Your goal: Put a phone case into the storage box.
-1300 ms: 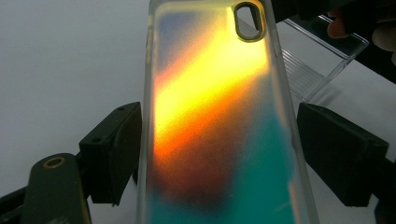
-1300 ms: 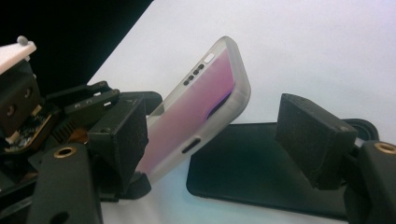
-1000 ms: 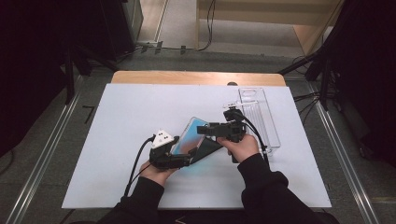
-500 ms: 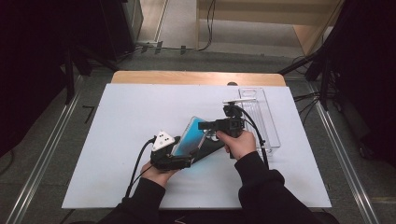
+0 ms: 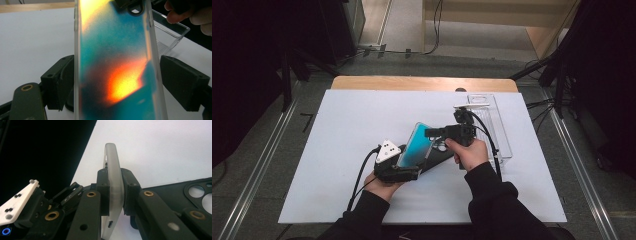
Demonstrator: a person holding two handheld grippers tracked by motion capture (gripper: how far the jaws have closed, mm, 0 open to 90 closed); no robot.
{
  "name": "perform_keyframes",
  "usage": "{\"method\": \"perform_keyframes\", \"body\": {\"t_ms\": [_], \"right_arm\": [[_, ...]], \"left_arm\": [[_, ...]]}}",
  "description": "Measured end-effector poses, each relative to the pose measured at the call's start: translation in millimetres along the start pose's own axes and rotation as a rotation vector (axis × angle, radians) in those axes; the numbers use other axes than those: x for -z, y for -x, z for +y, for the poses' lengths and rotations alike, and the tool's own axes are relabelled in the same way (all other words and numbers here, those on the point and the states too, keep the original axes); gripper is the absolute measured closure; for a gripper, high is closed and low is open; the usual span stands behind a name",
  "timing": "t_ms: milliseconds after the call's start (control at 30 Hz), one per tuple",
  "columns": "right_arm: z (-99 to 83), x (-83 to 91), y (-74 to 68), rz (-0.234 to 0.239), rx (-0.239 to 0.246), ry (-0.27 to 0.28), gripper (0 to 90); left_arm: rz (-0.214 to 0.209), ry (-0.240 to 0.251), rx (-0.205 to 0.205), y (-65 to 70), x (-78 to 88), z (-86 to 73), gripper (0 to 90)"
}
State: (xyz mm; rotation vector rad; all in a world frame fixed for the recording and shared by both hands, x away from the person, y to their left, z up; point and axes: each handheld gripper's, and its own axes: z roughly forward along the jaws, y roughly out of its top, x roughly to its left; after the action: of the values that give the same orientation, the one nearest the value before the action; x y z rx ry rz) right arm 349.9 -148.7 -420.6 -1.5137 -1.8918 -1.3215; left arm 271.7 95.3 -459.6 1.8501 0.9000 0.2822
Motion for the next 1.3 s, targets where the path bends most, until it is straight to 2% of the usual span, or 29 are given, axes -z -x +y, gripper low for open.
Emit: {"method": "perform_keyframes", "body": {"t_ms": [133,300,367,467,567,633,733,833,1000,1167,1233,1300], "right_arm": [[0.4,2.4,-3.0,-0.001,0.012,0.002,77.0],[0.8,6.3,-4.6,-0.057,0.053,0.017,77.0],[0.5,7.9,-5.5,-0.075,0.067,0.024,77.0],[-0.3,9.4,-7.3,-0.114,0.1,0.029,77.0],[-2.1,10.6,-9.9,-0.15,0.142,0.03,76.9],[-2.9,11.5,-10.9,-0.161,0.173,0.028,76.9],[-4.4,13.5,-13.5,-0.164,0.203,0.036,76.9],[-6.2,15.8,-16.2,-0.182,0.252,0.043,76.9],[-9.6,21.0,-20.0,-0.183,0.327,0.029,76.9],[-12.6,27.1,-25.1,-0.165,0.384,0.006,76.9],[-14.0,29.2,-27.9,-0.159,0.435,0.0,76.9],[-14.8,30.8,-29.7,-0.151,0.463,-0.003,76.9]], "left_arm": [[-0.001,-0.018,0.0,0.5,3.0,4.2,15.6],[-0.01,-0.039,0.012,-2.1,9.1,10.4,14.0],[-0.028,-0.053,0.02,-4.1,11.2,13.6,14.0],[-0.072,-0.121,0.033,-8.5,10.8,16.7,14.1],[-0.094,-0.161,0.044,-11.0,10.0,18.4,14.2],[-0.1,-0.183,0.048,-12.1,9.9,20.3,14.2],[-0.13,-0.219,0.072,-16.7,10.1,24.6,14.2],[-0.168,-0.255,0.093,-21.7,11.3,27.6,21.1],[-0.171,-0.294,0.037,-24.6,13.8,33.7,26.8],[-0.147,-0.344,-0.023,-28.4,14.9,44.6,30.5],[-0.188,-0.371,-0.015,-31.4,12.9,49.4,30.4],[-0.236,-0.378,-0.002,-34.7,10.3,53.3,30.3]]}}
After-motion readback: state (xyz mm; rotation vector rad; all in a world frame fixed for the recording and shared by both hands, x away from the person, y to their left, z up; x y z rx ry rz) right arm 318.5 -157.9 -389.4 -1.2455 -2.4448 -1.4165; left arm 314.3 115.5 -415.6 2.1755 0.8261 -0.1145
